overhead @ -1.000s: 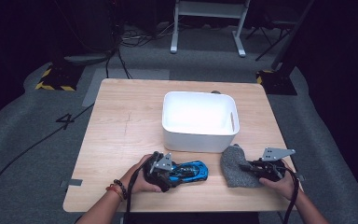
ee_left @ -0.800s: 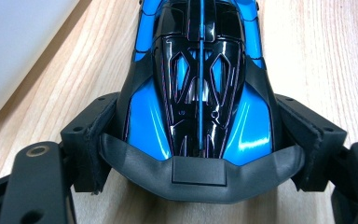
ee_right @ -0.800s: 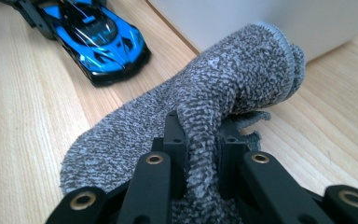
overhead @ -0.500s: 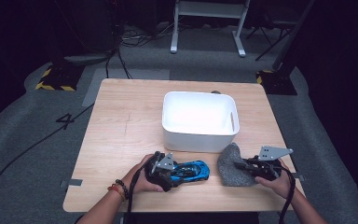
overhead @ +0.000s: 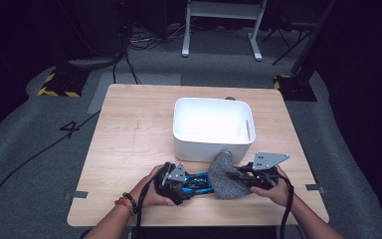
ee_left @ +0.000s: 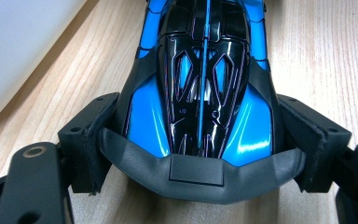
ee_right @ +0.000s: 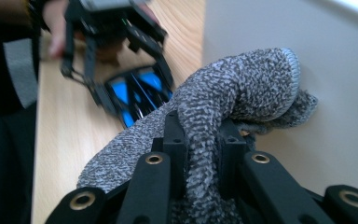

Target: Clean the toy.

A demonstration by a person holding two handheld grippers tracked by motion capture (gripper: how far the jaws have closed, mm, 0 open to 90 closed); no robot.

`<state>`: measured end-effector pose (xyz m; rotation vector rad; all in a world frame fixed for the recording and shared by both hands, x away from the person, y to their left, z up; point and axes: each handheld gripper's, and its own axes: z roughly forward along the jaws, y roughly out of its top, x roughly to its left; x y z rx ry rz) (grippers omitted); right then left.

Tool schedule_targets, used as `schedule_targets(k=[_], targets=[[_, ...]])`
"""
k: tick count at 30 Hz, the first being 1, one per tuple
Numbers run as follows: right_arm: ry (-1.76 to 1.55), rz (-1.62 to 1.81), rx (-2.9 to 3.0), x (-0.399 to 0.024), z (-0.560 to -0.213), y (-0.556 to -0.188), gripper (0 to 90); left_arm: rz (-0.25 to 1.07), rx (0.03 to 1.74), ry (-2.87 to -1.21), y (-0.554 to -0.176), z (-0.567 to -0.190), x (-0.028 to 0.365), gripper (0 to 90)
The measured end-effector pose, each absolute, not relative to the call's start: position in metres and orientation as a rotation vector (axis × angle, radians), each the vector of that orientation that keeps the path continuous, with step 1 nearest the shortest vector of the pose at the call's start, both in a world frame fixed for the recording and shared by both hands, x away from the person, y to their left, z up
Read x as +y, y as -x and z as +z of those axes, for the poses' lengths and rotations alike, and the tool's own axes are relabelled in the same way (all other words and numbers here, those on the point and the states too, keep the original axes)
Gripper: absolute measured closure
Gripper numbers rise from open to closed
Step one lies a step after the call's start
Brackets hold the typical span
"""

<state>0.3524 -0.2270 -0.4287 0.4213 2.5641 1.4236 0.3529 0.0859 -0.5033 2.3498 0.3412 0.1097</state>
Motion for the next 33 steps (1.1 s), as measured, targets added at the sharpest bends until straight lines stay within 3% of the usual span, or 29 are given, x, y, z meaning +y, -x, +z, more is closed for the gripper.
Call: schedule_targets(k=[8,20,33], targets=[[-0.402,1.405,2.626,-0.193,-0.446,-0.359,78.5,0.133,0.391,-2.365,-0.351,-0.503,0.088,15.3],[-0.475,1.255,2.683,-0.192,-0.475,-0.367,78.0,0.142,0.405,-2.373,-0.344,-0.500,0.099,22.6],[-0.410,1.335,2.670,-0.173,-0.461,-0.361,74.8,0.125,0.384,-2.374,-0.350,-0.500,0.093,23.4]])
